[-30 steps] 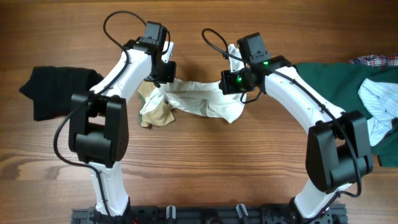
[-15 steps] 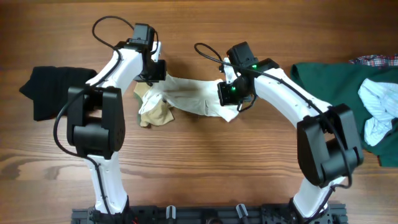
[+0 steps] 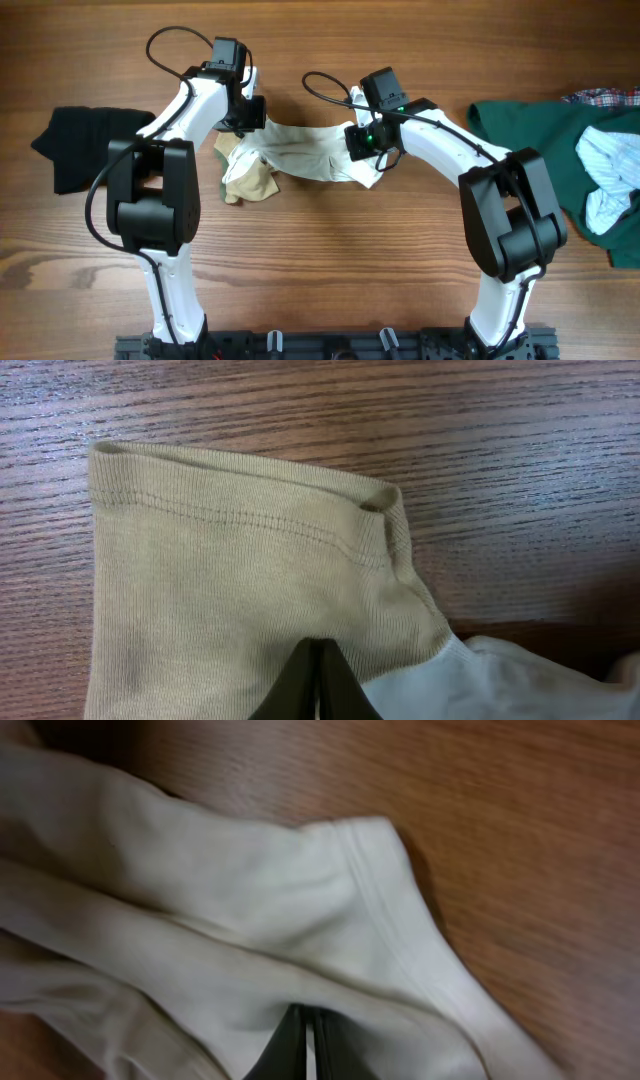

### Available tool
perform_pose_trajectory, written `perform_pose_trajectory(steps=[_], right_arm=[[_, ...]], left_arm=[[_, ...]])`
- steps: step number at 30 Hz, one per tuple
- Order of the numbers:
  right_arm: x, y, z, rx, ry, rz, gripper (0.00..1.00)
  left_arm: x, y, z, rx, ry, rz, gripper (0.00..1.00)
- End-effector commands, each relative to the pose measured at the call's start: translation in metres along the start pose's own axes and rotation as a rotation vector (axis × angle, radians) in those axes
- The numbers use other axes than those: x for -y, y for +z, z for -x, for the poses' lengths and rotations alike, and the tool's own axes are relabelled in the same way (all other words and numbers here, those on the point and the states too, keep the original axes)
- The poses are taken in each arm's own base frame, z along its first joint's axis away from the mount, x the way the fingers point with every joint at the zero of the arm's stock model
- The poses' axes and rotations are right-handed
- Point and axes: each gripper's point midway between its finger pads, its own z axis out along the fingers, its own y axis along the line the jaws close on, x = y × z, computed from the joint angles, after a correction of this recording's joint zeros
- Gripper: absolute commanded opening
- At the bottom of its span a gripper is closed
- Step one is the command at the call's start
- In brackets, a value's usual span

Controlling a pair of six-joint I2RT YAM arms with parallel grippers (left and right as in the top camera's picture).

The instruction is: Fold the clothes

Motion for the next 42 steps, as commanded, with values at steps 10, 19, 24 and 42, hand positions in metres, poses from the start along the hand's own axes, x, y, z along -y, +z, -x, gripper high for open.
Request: perform_pose_trajectory(steps=[10, 19, 24, 42], right_arm=[[0.024, -0.012, -0.040, -0.167, 0.078, -0.145, 0.04], [0.026, -0.015, -0.054, -0.216, 0.153, -0.168, 0.04], [0.027, -0.016, -0.055, -0.218, 0.164, -0.172, 0.04], [0.013, -0.081, -0.019, -0.052, 0.243, -0.049, 0.46]], left_arm=[[0.001, 0.009, 0.013, 0.048, -0.014, -0.024, 0.05], [0.008, -0.029, 0.053, 0.158, -0.004, -0.037, 0.26], [0.017, -0.079, 0.052, 0.157, -0.001, -0.052, 0.40], [0.098, -0.093, -0.061, -0.204, 0.153, -0.008, 0.40]])
